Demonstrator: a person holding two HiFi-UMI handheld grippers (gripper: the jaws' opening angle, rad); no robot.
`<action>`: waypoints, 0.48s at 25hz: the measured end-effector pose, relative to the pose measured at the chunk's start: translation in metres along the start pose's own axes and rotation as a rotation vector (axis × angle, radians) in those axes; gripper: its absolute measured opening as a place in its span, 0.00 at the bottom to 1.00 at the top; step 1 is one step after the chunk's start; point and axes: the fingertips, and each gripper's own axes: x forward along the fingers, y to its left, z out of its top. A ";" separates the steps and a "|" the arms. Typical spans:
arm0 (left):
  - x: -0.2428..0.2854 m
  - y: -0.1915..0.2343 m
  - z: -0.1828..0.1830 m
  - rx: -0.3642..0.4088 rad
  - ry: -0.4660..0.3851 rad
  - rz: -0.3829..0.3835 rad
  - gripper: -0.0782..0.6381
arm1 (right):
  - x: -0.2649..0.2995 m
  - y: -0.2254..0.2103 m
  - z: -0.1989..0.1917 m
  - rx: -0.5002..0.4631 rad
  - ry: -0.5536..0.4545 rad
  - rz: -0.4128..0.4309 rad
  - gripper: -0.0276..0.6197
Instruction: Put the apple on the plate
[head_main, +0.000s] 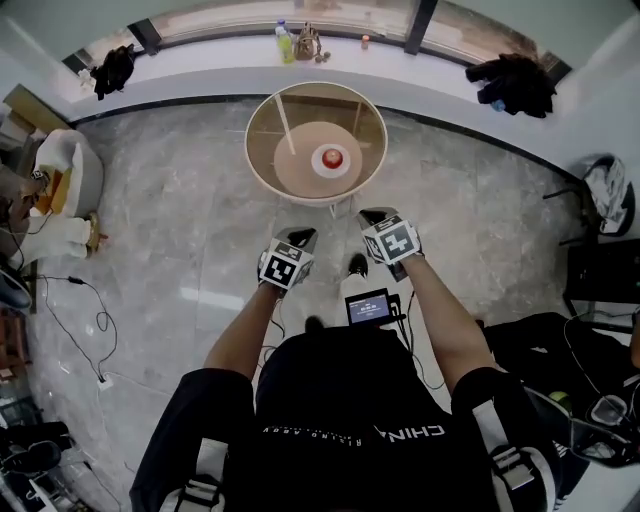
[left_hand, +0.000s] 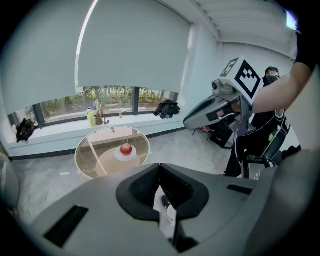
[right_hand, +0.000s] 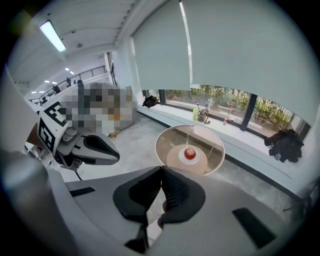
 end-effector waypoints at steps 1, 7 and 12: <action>-0.010 -0.002 -0.011 -0.008 -0.017 0.011 0.13 | -0.004 0.014 -0.006 0.005 -0.010 -0.010 0.09; -0.064 -0.040 -0.055 -0.019 -0.084 0.003 0.13 | -0.039 0.084 -0.043 -0.016 -0.025 -0.072 0.09; -0.067 -0.086 -0.058 -0.003 -0.100 -0.001 0.13 | -0.067 0.094 -0.061 -0.038 -0.040 -0.074 0.09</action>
